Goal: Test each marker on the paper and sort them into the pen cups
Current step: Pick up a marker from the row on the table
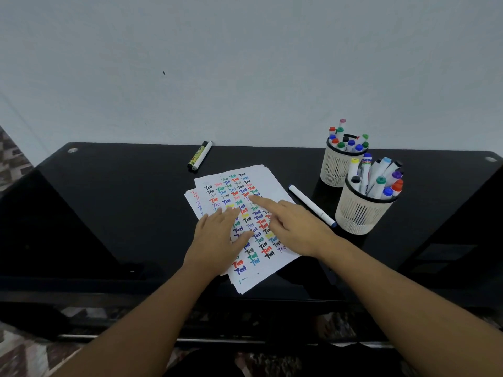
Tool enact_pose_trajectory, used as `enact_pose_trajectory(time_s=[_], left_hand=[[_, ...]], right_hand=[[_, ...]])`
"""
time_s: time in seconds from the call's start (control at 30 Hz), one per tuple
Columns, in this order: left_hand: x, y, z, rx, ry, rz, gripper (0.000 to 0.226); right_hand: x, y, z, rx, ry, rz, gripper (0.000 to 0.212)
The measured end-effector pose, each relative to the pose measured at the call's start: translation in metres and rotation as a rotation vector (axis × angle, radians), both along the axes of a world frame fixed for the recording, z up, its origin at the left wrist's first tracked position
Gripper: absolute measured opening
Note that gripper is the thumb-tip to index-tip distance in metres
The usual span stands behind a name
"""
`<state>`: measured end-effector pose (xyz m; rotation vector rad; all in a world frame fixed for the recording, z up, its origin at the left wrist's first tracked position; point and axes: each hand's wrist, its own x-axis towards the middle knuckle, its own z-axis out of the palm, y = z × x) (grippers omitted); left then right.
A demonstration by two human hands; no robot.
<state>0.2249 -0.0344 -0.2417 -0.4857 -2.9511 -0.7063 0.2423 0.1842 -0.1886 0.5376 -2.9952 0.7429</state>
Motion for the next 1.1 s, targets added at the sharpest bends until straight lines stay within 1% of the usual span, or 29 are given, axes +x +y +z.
enact_pose_trajectory(time_s=[0.1,0.23,0.4,0.5,0.53,0.57,0.63,0.7,0.73,0.83,0.9,0.93,1.0,1.03,1.1], left_hand=[[-0.001,0.000,0.000,-0.054,-0.004,-0.001,0.070],[-0.002,0.000,-0.001,-0.074,-0.014,-0.002,0.071],[-0.001,0.000,0.002,-0.080,-0.027,-0.001,0.070],[-0.001,0.000,0.003,-0.082,-0.033,0.003,0.070],[0.000,0.000,0.003,-0.078,-0.037,0.004,0.070],[-0.001,-0.001,0.003,-0.077,-0.039,0.004,0.070],[-0.001,-0.001,0.003,-0.080,-0.039,0.000,0.070],[-0.001,-0.001,0.003,-0.082,-0.039,-0.005,0.070],[-0.001,-0.001,0.004,-0.082,-0.041,-0.007,0.070],[-0.001,-0.001,0.005,-0.091,-0.044,-0.009,0.070],[-0.001,-0.001,0.004,-0.093,-0.043,-0.011,0.071],[-0.001,-0.001,0.004,-0.094,-0.045,-0.011,0.072],[-0.002,-0.001,0.004,-0.096,-0.050,-0.011,0.072],[-0.002,-0.001,0.004,-0.098,-0.048,-0.011,0.072],[-0.002,-0.001,0.003,-0.100,-0.038,-0.012,0.072]], right_hand=[[-0.001,-0.001,0.001,-0.058,-0.028,-0.034,0.052],[0.002,-0.002,-0.001,-0.088,-0.041,-0.060,0.052],[-0.001,-0.001,0.001,-0.304,-0.122,-0.116,0.053],[-0.005,-0.002,0.006,-0.331,-0.103,-0.171,0.037],[-0.006,-0.002,0.009,-0.351,-0.094,-0.194,0.035],[-0.007,-0.002,0.012,-0.385,-0.100,-0.209,0.036],[-0.008,-0.001,0.021,-0.452,-0.123,-0.198,0.042],[-0.012,0.001,0.029,-0.434,-0.077,-0.176,0.047],[-0.014,0.002,0.032,-0.421,-0.033,-0.179,0.044],[-0.023,0.005,0.049,-0.394,0.104,-0.216,0.024],[-0.030,0.008,0.066,-0.339,0.185,-0.242,0.009],[-0.034,0.009,0.077,-0.278,0.236,-0.261,0.016],[-0.044,0.015,0.096,-0.164,0.328,-0.326,0.035],[-0.050,0.019,0.105,-0.130,0.369,-0.365,0.040],[-0.061,0.032,0.122,-0.105,0.409,-0.440,0.037]])
